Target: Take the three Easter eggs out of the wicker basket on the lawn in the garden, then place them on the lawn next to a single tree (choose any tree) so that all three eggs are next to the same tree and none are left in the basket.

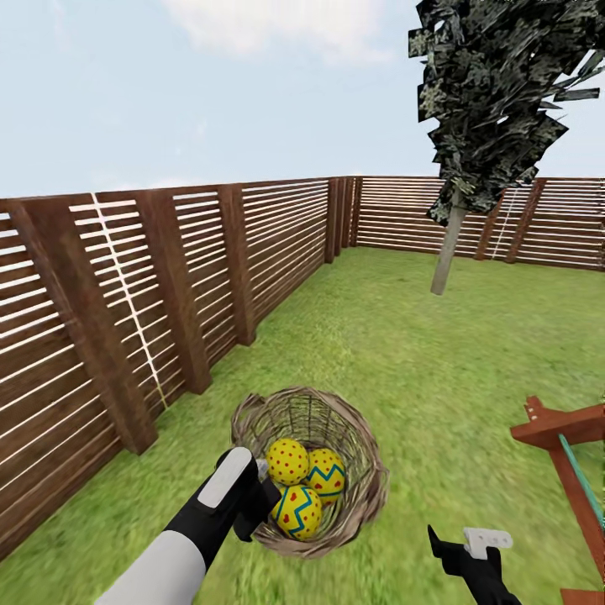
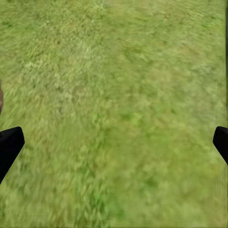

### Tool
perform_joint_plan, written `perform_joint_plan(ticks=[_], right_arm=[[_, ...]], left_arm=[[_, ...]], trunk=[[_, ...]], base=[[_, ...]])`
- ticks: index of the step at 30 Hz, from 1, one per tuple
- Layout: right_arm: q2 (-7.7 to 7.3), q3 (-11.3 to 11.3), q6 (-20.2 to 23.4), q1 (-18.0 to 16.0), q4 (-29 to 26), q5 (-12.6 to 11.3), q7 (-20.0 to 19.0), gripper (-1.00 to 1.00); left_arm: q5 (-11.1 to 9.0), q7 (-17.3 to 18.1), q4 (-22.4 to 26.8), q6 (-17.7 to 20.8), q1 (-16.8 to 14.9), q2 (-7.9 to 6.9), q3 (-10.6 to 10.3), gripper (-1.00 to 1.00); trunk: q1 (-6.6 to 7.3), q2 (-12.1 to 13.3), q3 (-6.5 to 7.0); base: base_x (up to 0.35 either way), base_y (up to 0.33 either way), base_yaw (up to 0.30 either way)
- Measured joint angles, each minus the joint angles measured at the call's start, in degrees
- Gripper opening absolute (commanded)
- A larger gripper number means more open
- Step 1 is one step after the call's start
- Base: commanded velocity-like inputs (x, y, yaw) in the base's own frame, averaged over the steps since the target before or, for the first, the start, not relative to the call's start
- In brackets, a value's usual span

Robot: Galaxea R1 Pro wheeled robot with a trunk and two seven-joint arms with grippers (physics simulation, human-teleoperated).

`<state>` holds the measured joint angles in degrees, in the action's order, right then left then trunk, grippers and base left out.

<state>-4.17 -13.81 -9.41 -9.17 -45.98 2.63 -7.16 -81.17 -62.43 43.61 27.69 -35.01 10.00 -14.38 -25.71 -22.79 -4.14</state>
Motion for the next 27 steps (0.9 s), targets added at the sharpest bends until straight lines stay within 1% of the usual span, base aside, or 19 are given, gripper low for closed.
perform_joint_plan(ticks=[1,3,5,17,27], right_arm=[[0.00,0.00,0.00,0.00,0.00,0.00,0.00,1.00],[0.00,0.00,0.00,0.00,0.00,0.00,0.01,1.00],[0.00,0.00,0.00,0.00,0.00,0.00,0.02,1.00],[0.00,0.00,0.00,0.00,0.00,0.00,0.00,1.00],[0.00,0.00,0.00,-0.01,0.01,0.00,0.02,1.00]], left_arm=[[0.18,0.08,0.00,0.07,0.00,0.00,-0.36,-1.00],[-0.19,0.28,0.00,-0.21,0.01,0.00,-2.15,-1.00],[0.09,0.34,0.00,-0.26,0.00,0.00,-2.94,-1.00],[0.02,0.39,-0.03,-0.31,0.00,0.00,-3.15,-1.00],[0.02,0.41,-0.07,-0.28,0.01,0.00,-3.17,-1.00]], trunk=[[0.00,0.00,0.03],[0.00,0.00,0.08],[0.00,0.00,0.13],[0.00,0.00,0.33],[0.00,0.00,0.33]], base=[[0.332,0.104,-0.234],[0.332,0.103,-0.236],[0.332,0.104,-0.237],[0.332,0.104,-0.222],[0.332,0.105,-0.019]])
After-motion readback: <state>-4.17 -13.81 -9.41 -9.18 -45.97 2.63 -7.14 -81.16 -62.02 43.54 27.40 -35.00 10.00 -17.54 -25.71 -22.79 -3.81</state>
